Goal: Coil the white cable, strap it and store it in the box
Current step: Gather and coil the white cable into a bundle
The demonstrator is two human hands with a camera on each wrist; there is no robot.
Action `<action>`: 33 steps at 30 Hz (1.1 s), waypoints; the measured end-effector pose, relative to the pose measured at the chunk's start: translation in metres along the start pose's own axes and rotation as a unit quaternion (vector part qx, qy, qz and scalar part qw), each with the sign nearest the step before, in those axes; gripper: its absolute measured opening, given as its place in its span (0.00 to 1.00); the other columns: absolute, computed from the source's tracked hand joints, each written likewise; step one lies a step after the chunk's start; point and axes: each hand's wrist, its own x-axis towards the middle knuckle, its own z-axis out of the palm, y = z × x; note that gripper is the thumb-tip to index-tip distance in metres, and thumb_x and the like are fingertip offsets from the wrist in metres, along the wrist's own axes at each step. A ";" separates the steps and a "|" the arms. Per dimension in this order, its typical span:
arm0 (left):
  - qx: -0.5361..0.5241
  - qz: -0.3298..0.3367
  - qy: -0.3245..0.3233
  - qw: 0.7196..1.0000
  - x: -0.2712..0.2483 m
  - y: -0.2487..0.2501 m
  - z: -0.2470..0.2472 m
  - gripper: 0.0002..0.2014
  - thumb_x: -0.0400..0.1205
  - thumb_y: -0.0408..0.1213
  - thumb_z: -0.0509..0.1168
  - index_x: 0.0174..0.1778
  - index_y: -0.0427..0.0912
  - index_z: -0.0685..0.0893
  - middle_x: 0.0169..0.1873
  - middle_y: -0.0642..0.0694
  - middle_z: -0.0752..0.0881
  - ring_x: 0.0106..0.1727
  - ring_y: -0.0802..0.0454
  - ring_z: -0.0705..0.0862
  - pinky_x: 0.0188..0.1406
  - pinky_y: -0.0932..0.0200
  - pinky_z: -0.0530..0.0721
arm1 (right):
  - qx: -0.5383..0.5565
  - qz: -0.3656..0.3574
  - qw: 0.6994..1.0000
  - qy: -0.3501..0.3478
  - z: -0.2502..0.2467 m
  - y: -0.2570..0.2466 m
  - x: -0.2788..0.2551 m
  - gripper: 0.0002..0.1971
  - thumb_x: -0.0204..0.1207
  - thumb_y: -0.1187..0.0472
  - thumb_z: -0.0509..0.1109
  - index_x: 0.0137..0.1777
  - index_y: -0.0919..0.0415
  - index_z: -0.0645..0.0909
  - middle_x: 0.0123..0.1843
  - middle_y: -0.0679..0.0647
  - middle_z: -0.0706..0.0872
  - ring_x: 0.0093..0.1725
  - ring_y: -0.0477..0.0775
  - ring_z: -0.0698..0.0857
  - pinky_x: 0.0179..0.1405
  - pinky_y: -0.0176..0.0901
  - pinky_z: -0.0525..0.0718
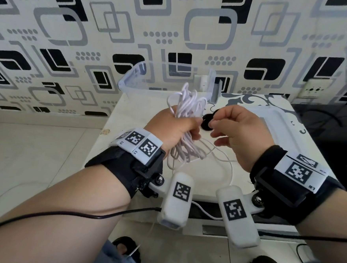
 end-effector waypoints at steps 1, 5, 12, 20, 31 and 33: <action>-0.021 0.005 0.010 1.000 0.001 0.002 -0.002 0.12 0.77 0.36 0.70 0.26 0.45 0.84 0.23 0.46 0.87 0.36 0.37 0.87 0.51 0.32 0.86 | -0.010 0.013 1.000 -0.012 0.000 0.001 0.000 0.09 0.72 0.74 0.66 0.37 0.59 0.76 0.40 0.61 0.81 0.32 0.52 0.80 0.30 0.42 0.78; -0.133 0.008 0.044 0.990 0.008 0.006 -0.009 0.16 0.80 0.37 0.68 0.25 0.40 0.79 0.19 0.48 0.83 0.27 0.44 0.83 0.35 0.46 0.85 | -0.050 0.057 0.995 -0.066 0.003 0.005 -0.002 0.08 0.73 0.71 0.67 0.38 0.58 0.76 0.39 0.58 0.83 0.34 0.52 0.80 0.32 0.42 0.78; -0.205 0.014 0.052 0.977 0.015 0.006 -0.019 0.17 0.79 0.42 0.66 0.27 0.39 0.75 0.27 0.41 0.79 0.25 0.50 0.84 0.21 0.57 0.82 | -0.075 0.073 0.990 -0.093 0.007 0.008 -0.003 0.06 0.73 0.68 0.68 0.43 0.56 0.79 0.47 0.60 0.88 0.39 0.52 0.82 0.38 0.44 0.80; -0.279 0.033 0.140 0.949 0.018 0.013 -0.028 0.17 0.81 0.38 0.66 0.26 0.41 0.74 0.17 0.52 0.77 0.22 0.54 0.80 0.32 0.56 0.79 | -0.320 0.072 0.909 -0.258 0.010 0.012 -0.015 0.13 0.70 0.49 0.73 0.52 0.49 0.80 0.44 0.45 0.88 0.39 0.43 0.84 0.44 0.37 0.81; -0.283 0.035 0.208 0.935 0.015 0.020 -0.044 0.16 0.82 0.38 0.65 0.28 0.42 0.73 0.12 0.53 0.78 0.14 0.56 0.78 0.23 0.62 0.77 | -0.423 0.085 0.833 -0.345 0.010 0.010 -0.021 0.18 0.64 0.47 0.78 0.53 0.41 0.78 0.44 0.39 0.88 0.42 0.38 0.84 0.40 0.31 0.77; -0.282 0.034 0.209 0.936 0.016 0.019 -0.044 0.16 0.82 0.39 0.65 0.28 0.42 0.73 0.12 0.53 0.78 0.14 0.56 0.78 0.21 0.63 0.77 | -0.440 0.071 0.823 -0.351 0.011 0.011 -0.022 0.17 0.65 0.47 0.77 0.53 0.42 0.79 0.43 0.39 0.87 0.43 0.38 0.84 0.45 0.33 0.80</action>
